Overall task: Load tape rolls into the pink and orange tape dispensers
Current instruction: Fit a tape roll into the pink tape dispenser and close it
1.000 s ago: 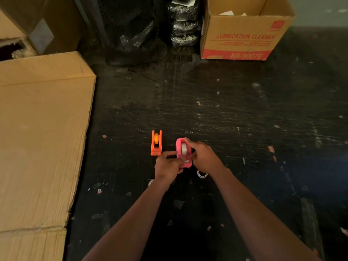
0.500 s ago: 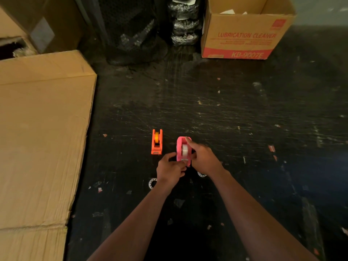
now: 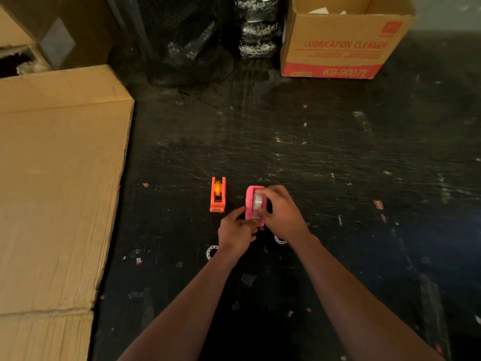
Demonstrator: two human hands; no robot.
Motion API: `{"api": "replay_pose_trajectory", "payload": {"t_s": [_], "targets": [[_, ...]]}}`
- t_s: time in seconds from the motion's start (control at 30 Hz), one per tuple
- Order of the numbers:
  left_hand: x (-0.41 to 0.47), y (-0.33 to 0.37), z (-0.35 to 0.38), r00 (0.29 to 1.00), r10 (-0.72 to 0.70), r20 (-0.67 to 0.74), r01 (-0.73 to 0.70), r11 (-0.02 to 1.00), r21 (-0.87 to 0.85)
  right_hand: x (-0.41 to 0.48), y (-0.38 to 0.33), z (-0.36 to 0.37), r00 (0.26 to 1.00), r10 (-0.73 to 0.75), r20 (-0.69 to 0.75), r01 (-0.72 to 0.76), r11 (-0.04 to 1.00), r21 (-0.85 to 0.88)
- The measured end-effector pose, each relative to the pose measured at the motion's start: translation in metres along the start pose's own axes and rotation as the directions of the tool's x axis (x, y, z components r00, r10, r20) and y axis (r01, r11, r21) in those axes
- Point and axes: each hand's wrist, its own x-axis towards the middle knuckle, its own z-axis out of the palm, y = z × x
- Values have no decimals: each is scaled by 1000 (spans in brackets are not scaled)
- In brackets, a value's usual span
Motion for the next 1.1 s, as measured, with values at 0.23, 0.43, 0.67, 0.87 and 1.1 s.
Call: {"api": "replay_pose_trajectory", "payload": {"t_s": [0.23, 0.43, 0.67, 0.87, 1.1], "targets": [[6, -3, 2, 998, -11, -67, 16, 997, 82, 2, -7, -3, 998, 41, 56, -42, 999, 9], [7, -5, 1, 998, 3, -68, 4, 995, 103, 1, -8, -5, 999, 24, 33, -23, 998, -54], [7, -6, 2, 997, -2, -78, 12, 991, 130, 3, -6, -2, 1000, -20, 3, 20, 996, -86], [4, -4, 3, 997, 26, -69, -15, 987, 162, 5, -9, -9, 990, -18, 139, 41, 985, -169], [-1, -3, 3, 991, 97, -92, -72, 968, 239, 5, -5, -3, 996, -24, 83, 34, 992, -121]]}}
